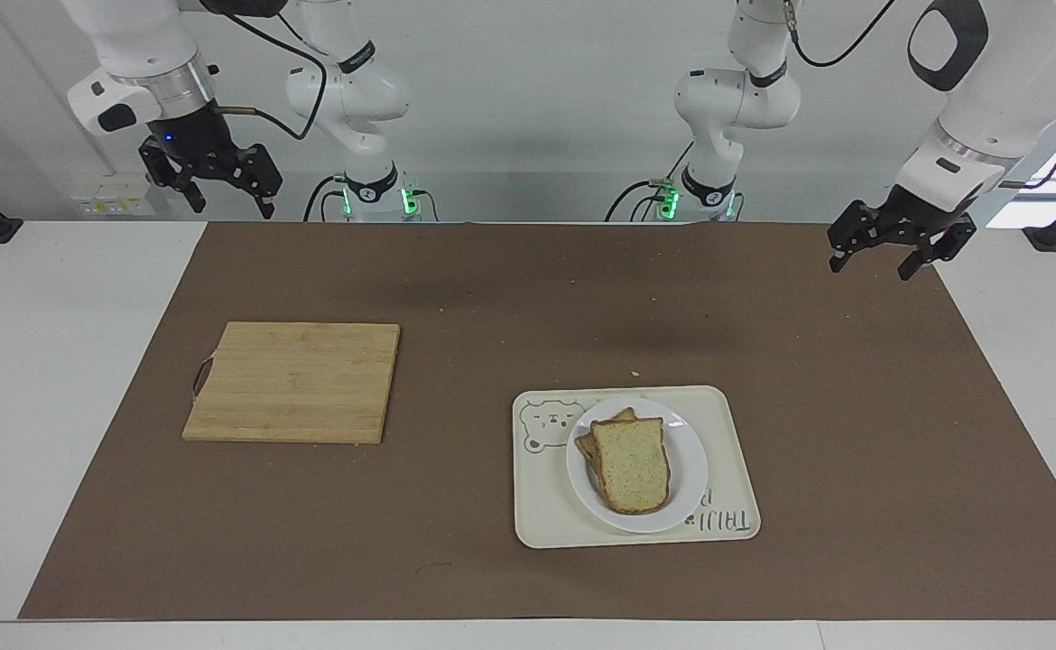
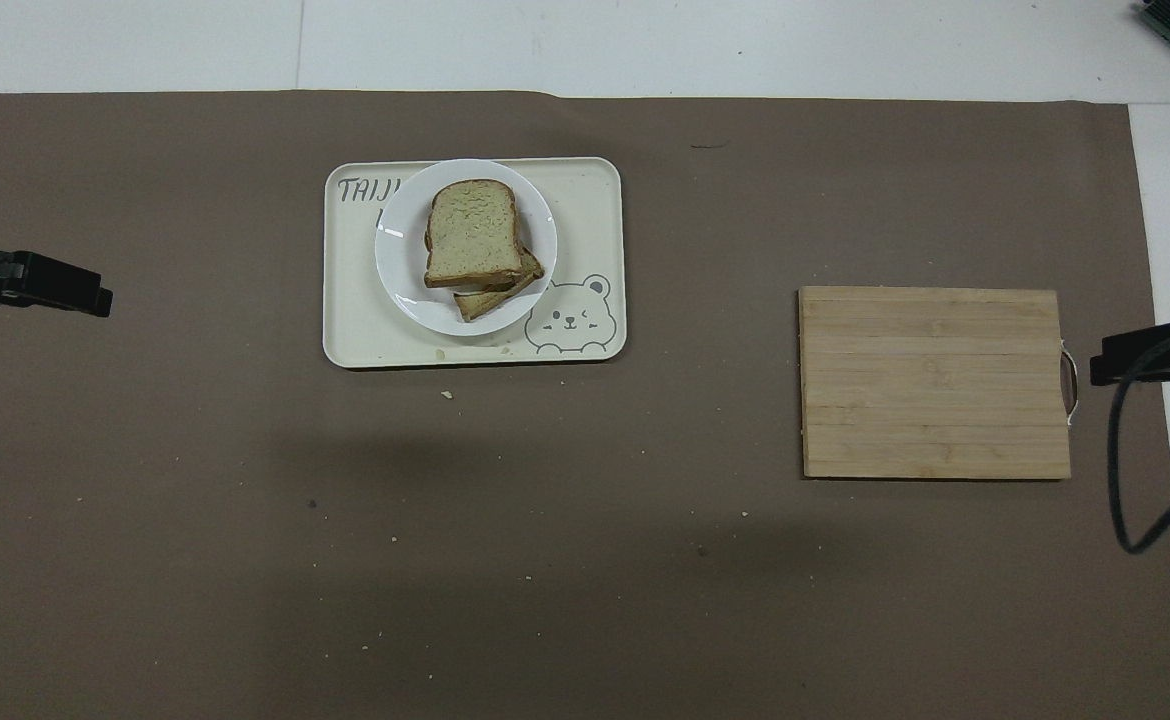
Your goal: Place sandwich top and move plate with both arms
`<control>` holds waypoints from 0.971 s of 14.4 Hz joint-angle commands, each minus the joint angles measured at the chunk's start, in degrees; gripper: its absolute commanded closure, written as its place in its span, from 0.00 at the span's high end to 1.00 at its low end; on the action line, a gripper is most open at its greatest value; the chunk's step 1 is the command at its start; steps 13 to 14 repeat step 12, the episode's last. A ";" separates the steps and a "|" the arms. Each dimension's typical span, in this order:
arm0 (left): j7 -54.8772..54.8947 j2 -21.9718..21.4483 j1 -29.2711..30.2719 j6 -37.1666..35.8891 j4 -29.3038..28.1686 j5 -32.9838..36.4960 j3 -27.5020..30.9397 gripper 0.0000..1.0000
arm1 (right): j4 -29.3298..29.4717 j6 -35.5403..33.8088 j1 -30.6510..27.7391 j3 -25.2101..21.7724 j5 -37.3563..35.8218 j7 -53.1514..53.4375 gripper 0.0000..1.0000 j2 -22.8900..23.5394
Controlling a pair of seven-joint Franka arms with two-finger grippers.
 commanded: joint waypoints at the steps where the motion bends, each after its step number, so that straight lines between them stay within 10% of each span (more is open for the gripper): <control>1: -0.87 -0.29 -0.78 -1.36 0.37 1.08 0.09 1.00 | -1.36 0.42 -0.19 -0.03 -0.50 -1.74 1.00 -1.17; 14: -1.04 -0.91 10.12 -3.38 -0.07 3.28 -9.32 1.00 | -1.36 0.42 -0.28 -0.03 -0.50 -1.74 1.00 -1.17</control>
